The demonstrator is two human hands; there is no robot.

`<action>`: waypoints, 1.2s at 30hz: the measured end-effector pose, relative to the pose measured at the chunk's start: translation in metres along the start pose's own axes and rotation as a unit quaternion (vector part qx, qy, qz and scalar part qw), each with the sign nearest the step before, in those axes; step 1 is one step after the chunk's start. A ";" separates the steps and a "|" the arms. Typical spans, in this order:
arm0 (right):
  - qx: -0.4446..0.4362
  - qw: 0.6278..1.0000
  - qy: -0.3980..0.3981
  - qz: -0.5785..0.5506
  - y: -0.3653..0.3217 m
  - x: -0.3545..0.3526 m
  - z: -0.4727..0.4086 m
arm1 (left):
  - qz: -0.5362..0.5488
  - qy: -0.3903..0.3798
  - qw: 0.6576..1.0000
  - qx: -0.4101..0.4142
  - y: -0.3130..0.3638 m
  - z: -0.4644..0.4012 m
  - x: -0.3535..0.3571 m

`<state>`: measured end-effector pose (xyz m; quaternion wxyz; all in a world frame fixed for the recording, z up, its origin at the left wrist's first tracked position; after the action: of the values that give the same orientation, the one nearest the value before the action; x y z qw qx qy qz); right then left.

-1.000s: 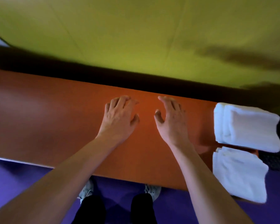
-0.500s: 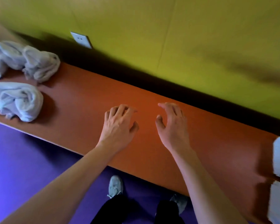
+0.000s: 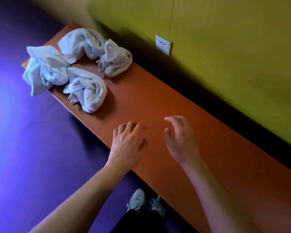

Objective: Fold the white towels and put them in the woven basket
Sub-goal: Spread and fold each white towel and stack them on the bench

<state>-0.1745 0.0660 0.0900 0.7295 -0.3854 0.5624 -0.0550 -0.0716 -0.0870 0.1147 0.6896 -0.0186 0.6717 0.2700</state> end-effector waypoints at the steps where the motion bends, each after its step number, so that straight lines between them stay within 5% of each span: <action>1: -0.008 1.000 -0.011 0.003 -0.004 0.009 -0.007 | 0.001 0.004 1.000 -0.012 -0.013 0.000 0.001; 19: -0.024 0.998 -0.041 0.037 -0.093 0.122 -0.126 | -0.091 -0.030 0.992 -0.083 -0.240 -0.157 -0.007; 24: -0.005 0.998 -0.048 0.033 -0.099 0.140 -0.134 | -0.074 -0.088 0.985 -0.126 -0.287 -0.210 -0.001; 30: 0.058 0.996 -0.064 0.036 -0.088 0.150 -0.127 | 0.013 -0.062 0.993 -0.097 -0.288 -0.216 0.001; 36: 0.077 0.992 -0.088 0.058 -0.077 0.147 -0.100 | 0.084 -0.117 0.988 -0.052 -0.223 -0.159 0.032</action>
<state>-0.1807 -0.1131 0.0171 0.8053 -0.2987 0.5117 -0.0220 -0.1305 -0.3276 -0.0062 0.7363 0.0337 0.5704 0.3625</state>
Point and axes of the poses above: each hand's wrist, its own z-axis away from the middle knuckle, its own x-axis out of the palm, y = z × x, the point moved 5 cm from there along -z, towards the middle knuckle
